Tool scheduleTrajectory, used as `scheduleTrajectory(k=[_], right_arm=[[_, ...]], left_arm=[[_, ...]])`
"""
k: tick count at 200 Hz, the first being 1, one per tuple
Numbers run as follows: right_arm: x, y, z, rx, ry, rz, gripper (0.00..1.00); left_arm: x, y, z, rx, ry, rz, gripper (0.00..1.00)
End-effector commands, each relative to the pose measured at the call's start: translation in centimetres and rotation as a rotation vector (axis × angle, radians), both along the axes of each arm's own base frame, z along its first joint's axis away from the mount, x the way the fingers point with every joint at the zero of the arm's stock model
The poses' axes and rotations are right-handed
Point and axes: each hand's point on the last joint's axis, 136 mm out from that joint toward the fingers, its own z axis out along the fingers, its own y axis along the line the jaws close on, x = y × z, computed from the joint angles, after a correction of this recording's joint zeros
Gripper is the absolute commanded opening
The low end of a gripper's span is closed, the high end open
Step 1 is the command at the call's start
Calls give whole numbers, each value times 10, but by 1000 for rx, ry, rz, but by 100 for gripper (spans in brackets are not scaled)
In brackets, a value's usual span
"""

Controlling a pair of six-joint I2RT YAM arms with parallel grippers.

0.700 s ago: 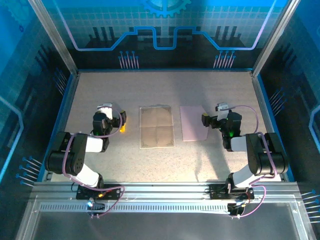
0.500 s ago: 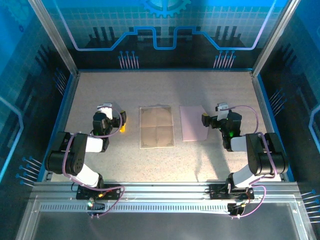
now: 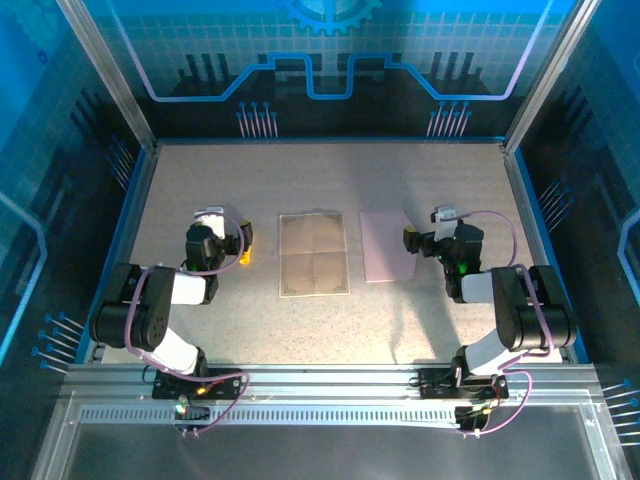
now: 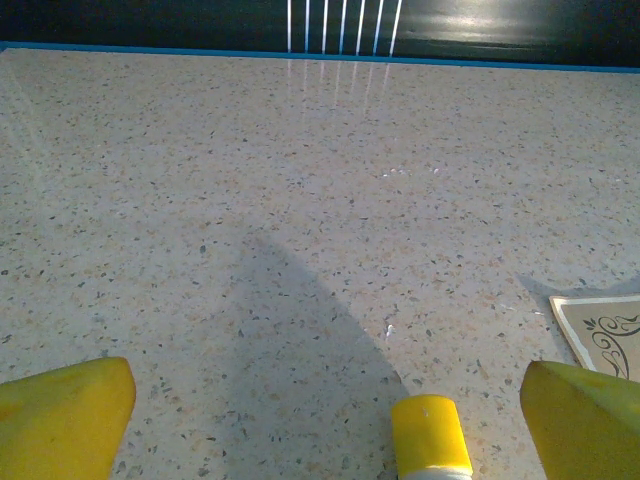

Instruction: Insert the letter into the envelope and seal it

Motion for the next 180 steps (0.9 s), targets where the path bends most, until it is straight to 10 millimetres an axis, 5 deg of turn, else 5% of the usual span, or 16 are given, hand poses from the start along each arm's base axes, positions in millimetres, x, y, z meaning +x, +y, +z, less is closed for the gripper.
scheduleTrajectory(k=[1,121,160,180], right_arm=[[6,4,9,-16,-32,13,100],[4,-13,17,18,-40,-71,100],[0,-11,44,33,-20,-45,100],[-2,-12,64,89,32,-72,100]], left_arm=[[4,1,7,-3,-19,-10,99],[4,3,8,-21,-20,-12,99],[6,2,31,-20,15,-16,99],[4,2,59,-36,-2,-10,99]])
